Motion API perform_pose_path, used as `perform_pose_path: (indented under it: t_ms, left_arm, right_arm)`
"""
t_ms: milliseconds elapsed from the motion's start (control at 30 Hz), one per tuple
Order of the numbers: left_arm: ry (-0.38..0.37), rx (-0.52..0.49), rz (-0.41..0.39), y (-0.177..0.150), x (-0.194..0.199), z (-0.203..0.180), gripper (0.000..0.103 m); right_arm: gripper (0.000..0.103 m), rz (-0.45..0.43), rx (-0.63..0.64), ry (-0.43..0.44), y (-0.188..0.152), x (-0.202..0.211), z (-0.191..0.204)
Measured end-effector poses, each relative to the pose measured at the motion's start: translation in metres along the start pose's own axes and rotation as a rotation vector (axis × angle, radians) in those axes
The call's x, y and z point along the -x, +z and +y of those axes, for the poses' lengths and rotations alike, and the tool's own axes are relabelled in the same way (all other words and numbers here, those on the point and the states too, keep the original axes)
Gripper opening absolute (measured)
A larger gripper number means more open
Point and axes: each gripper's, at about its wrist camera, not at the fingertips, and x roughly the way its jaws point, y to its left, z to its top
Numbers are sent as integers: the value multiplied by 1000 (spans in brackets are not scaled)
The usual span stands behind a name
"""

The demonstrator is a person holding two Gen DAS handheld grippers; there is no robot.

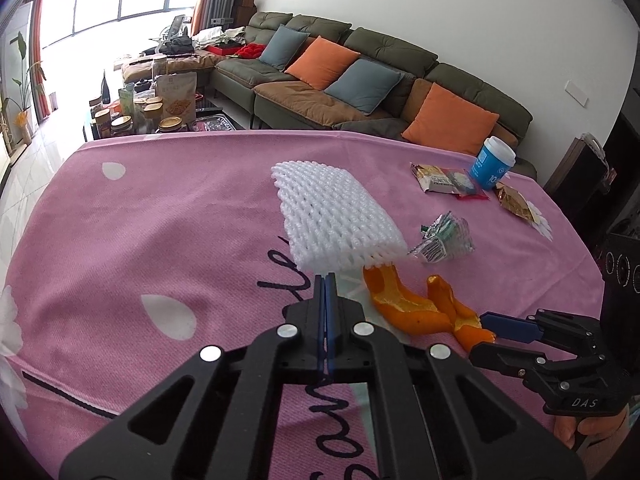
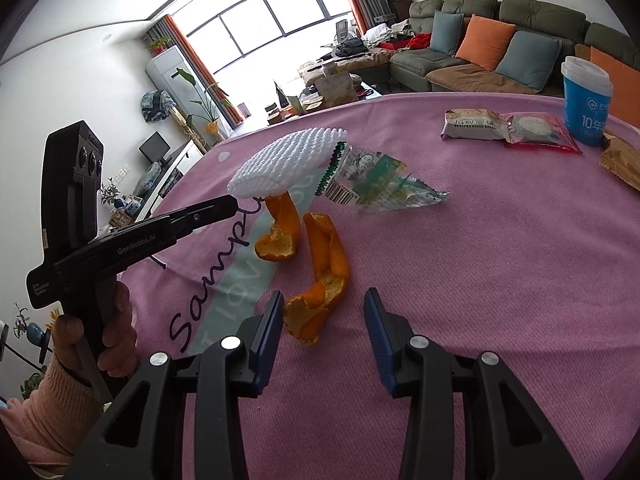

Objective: Collect trash
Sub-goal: 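Grasp a white foam net with the left tool while the right tool grasps an orange peel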

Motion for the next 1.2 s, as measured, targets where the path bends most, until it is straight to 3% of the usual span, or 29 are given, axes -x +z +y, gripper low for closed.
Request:
perform_pose_path:
  t_ms: [100, 133, 167, 233, 433, 633, 700, 767, 867, 1200]
  left_arm:
    - [-9, -19, -8, -5, 9, -5, 1]
    - [-16, -17, -9, -5, 11, -4, 7]
    - [-18, -15, -10, -4, 13, -3, 29]
    - [-5, 4, -31, 1, 18, 2, 59]
    - [-69, 55, 6, 19, 5, 15, 59]
    - [-204, 158, 89, 34, -27, 26, 58]
    - [-243, 188, 112, 35, -35, 28, 50]
    - [-270, 211, 133, 33, -42, 30, 23]
    - [-263, 210, 136, 28, -44, 28, 13]
    - [-189, 117, 28, 15, 8, 17, 12]
  right_arm:
    - [40, 0, 0, 1, 1, -1, -1]
    - [40, 0, -1, 2, 1, -1, -1]
    - [40, 0, -2, 2, 1, -1, 0]
    - [40, -2, -5, 6, 1, -1, -1]
    - [40, -5, -21, 29, 1, -1, -6]
    - [40, -7, -36, 50, 1, -1, -12]
    - [40, -7, -39, 55, 2, 0, -14]
    - [40, -6, -41, 60, 2, 0, -15]
    - [40, -6, -40, 61, 2, -1, -15]
    - [36, -5, -14, 8, 3, -1, -9]
